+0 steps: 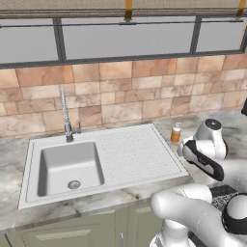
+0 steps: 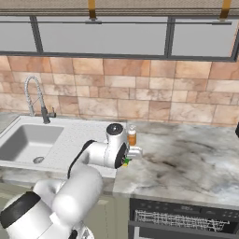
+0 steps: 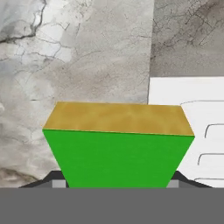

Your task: Locate and retrieve the soap dispenser and sponge from the cabinet. Place them next to the sink.

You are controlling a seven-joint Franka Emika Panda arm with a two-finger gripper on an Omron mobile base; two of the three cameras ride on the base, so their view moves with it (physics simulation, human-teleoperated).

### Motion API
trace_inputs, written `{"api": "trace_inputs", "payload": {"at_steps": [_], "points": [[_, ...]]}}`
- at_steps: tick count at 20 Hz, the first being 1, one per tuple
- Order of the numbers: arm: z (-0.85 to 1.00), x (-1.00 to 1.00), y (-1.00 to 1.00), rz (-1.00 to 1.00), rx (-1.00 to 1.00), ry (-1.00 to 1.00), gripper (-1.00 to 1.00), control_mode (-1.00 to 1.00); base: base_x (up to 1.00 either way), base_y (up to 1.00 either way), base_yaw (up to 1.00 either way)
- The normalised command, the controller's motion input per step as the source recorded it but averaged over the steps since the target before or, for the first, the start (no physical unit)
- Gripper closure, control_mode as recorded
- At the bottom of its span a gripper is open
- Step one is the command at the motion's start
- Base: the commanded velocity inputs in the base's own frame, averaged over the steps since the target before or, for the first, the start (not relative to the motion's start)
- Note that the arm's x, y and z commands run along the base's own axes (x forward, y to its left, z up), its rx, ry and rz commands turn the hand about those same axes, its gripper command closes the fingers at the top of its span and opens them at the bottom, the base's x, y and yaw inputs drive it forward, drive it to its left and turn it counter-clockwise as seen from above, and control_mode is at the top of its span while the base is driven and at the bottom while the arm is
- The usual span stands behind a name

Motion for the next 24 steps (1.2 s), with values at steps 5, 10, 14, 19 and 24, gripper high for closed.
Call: {"api": "trace_inputs", "payload": {"at_steps": [5, 10, 14, 19, 24], "points": [[-0.36, 0.23, -0.04, 0.02, 0.0, 0.08, 1.0, -1.0, 0.0, 0.0, 0.0], [-0.18, 0.1, 0.0, 0.03, 0.02, 0.05, 1.0, -1.0, 0.0, 0.0, 0.0], [-0.19, 0.1, 0.0, 0.03, 0.03, 0.04, 1.0, -1.0, 0.0, 0.0, 0.0], [-0.21, 0.1, 0.0, 0.03, 0.04, 0.02, -1.0, -1.0, 0.0, 0.0, 0.0], [-0.2, 0.12, 0.0, 0.03, 0.04, 0.02, -1.0, -1.0, 0.0, 0.0, 0.0]]}}
